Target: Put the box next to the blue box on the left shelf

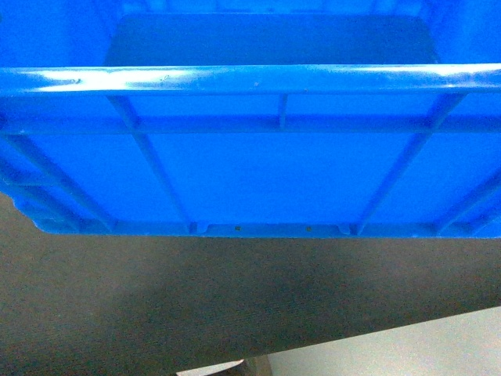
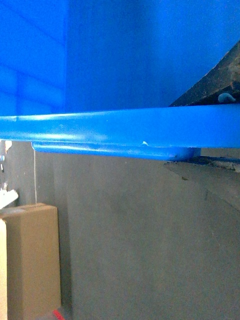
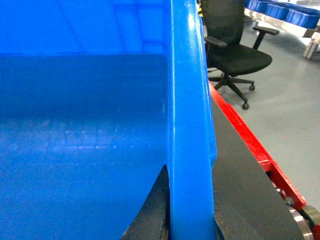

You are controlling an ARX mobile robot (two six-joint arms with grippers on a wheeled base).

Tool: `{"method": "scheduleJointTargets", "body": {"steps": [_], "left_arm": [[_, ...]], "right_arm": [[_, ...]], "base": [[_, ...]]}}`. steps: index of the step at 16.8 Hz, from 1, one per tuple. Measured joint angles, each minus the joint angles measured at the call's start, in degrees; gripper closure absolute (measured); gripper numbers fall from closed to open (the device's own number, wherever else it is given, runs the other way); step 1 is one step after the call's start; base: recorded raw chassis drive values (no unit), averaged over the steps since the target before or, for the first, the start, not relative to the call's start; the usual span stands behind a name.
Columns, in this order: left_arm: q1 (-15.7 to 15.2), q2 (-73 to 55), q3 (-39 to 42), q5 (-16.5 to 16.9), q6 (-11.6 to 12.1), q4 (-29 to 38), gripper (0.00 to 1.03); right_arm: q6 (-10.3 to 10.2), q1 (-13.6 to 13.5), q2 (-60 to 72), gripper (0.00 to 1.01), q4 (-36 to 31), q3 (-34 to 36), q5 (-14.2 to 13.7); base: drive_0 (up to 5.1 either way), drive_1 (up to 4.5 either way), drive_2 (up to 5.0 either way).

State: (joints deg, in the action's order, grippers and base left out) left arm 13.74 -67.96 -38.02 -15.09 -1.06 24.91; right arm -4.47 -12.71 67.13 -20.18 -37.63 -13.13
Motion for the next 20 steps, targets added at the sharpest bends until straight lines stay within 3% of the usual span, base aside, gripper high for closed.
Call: {"method": "scheduleJointTargets", "body": {"steps": [20], "left_arm": [[0.0, 0.0, 0.0, 0.02, 0.0, 0.02, 0.87]], "right_arm": [[0.02, 0.0, 0.0, 0.93, 0.17, 0.0, -0.04]], "base": [[-1.7, -1.7, -1.7]]}}
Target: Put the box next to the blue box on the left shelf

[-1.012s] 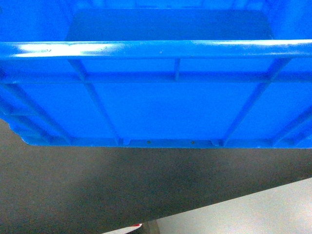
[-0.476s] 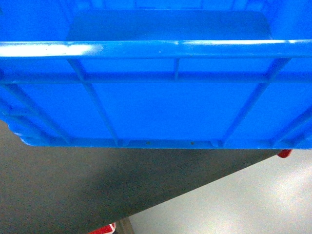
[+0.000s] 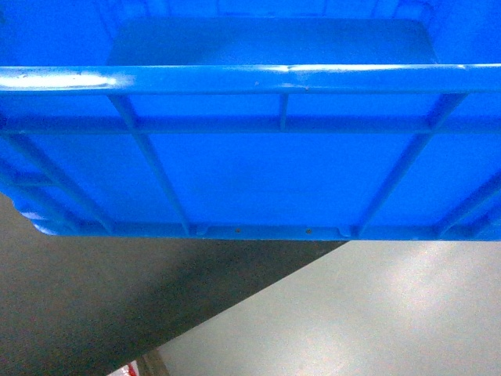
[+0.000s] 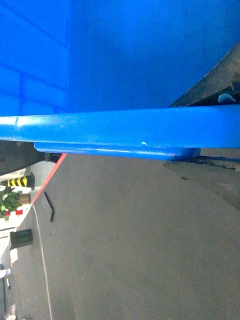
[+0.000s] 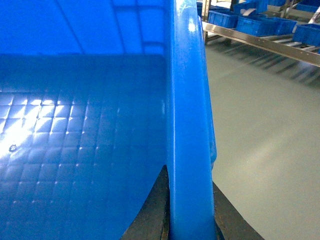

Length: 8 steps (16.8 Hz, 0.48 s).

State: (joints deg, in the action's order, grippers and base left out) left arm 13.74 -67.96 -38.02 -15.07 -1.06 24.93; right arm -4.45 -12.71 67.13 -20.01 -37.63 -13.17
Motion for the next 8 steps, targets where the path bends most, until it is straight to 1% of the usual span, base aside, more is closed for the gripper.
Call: {"method": "scheduleJointTargets", "body": {"steps": [8], "left_arm": [[0.0, 0.0, 0.0, -0.02, 0.02, 0.02, 0.88]], "right_arm": [[0.0, 0.0, 0.0, 0.93, 0.0, 0.02, 0.0]], "base": [[-1.6, -1.57, -1.6]]}}
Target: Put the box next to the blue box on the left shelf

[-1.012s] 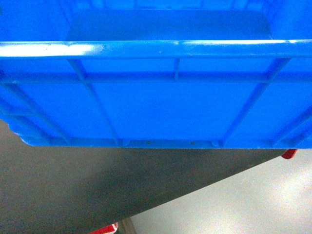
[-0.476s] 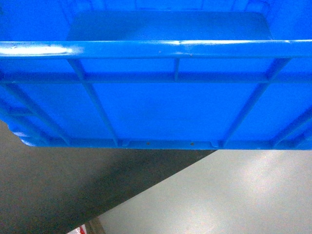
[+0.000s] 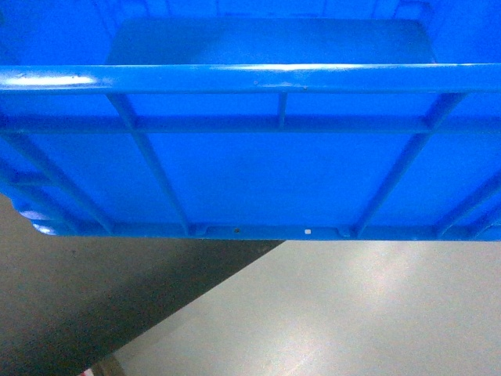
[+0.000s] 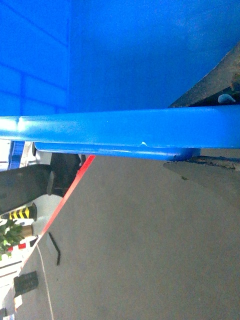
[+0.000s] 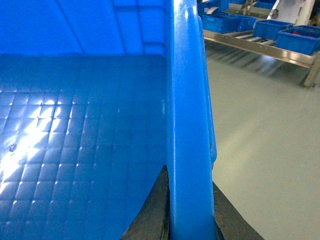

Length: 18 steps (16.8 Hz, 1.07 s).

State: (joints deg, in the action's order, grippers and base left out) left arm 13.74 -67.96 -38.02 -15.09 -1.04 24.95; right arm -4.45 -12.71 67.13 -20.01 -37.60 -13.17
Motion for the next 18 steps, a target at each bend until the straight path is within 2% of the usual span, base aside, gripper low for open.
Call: {"method": "scheduleJointTargets", "body": {"steps": [18], "left_arm": [[0.0, 0.0, 0.0, 0.0, 0.0, 0.13, 0.88]], "right_arm": [[0.0, -0.02, 0.0, 0.93, 0.13, 0.0, -0.04]], "base": [[-1.5, -1.54, -1.5]]}}
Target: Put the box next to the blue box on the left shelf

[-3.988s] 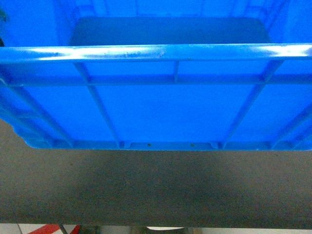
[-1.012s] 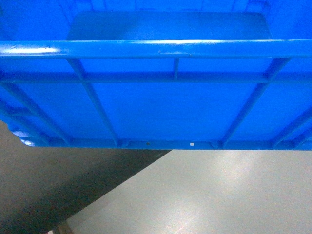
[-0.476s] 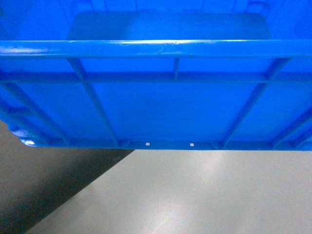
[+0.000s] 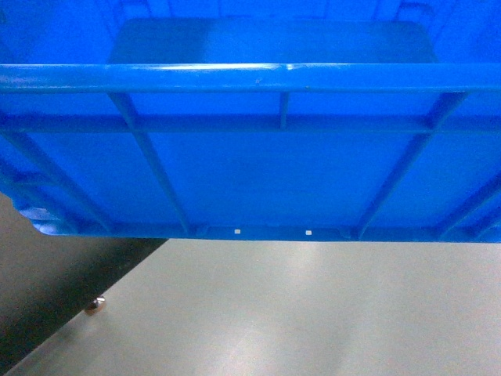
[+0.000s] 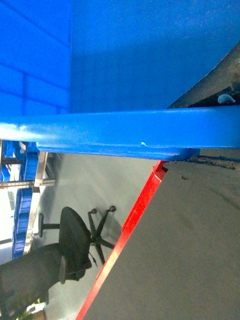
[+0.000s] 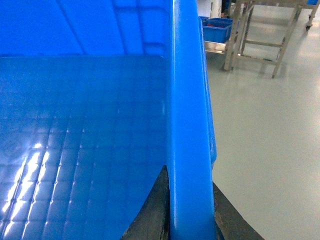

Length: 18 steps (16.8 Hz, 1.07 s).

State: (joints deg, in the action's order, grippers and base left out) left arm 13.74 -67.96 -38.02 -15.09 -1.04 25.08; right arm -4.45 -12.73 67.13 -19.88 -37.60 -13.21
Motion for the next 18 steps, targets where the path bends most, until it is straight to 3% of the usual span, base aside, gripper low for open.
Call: {"method": "scheduleJointTargets", "body": {"steps": [18], "left_arm": [[0.0, 0.0, 0.0, -0.09, 0.04, 0.13, 0.88]], "right_arm": [[0.0, 0.0, 0.0, 0.93, 0.09, 0.0, 0.0]], "base": [[-1.5, -1.52, -1.5]]}}
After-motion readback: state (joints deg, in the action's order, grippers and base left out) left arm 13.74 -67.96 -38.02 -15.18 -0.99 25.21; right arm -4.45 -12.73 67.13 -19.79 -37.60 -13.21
